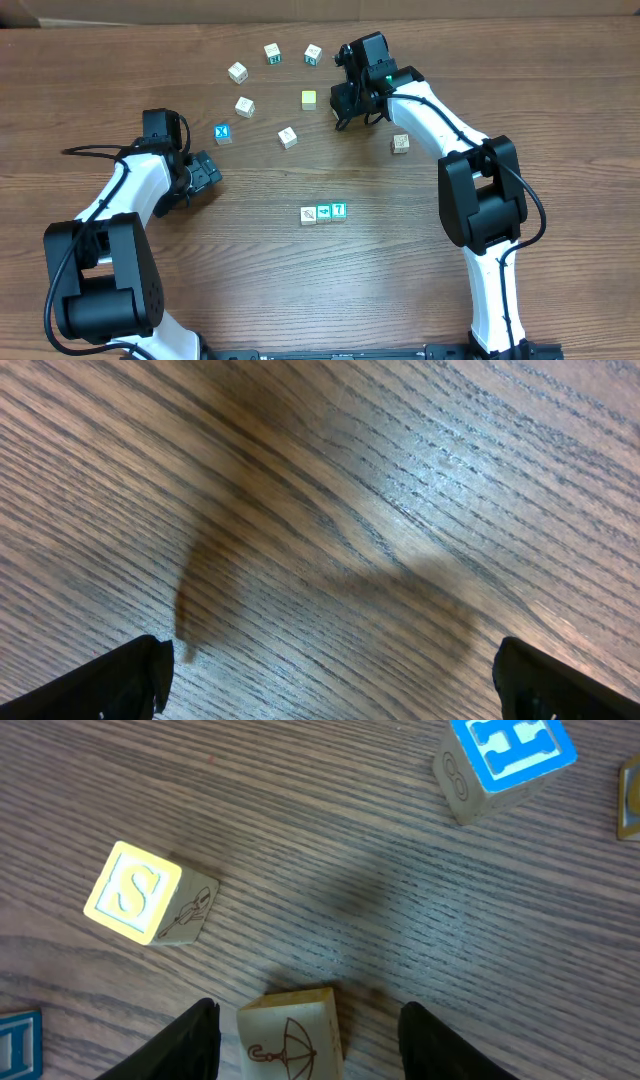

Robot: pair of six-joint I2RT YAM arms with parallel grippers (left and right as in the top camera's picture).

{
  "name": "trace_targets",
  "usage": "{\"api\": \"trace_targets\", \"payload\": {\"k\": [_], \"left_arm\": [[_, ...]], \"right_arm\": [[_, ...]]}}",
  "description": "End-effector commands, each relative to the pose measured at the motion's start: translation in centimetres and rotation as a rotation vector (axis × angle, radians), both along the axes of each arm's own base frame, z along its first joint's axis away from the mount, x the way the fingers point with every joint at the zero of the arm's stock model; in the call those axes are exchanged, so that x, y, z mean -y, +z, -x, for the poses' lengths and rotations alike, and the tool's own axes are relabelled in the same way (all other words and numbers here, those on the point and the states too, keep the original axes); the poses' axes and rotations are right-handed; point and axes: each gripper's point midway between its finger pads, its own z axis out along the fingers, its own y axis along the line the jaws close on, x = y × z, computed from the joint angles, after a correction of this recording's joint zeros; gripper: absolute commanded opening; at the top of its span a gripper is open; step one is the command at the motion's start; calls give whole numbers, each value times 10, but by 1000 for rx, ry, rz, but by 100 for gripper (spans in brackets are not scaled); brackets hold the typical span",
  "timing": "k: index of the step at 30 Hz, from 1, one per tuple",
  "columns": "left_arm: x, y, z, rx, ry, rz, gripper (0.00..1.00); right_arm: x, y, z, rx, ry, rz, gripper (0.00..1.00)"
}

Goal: Form a horizontal line
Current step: 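Swing the right gripper up toward the far blocks of the arc, then grasp the white umbrella block at the arc's right end with right gripper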

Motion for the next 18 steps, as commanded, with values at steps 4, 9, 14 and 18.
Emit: {"api": "trace_targets", "payload": {"k": [4, 9, 14, 18], "left_arm": [[-2, -5, 3, -16, 1, -4, 100], [-2, -5, 3, -16, 1, -5, 99], [-2, -5, 3, -16, 1, -5, 100], [-2, -5, 3, -16, 1, -5, 100]], "right_arm": [[-12, -16, 7, -24, 33, 5, 49], [-14, -18, 12, -39, 39, 11, 49], [-12, -20, 14, -51, 37, 20, 41], [-11, -21, 17, -64, 37, 25, 37]]}}
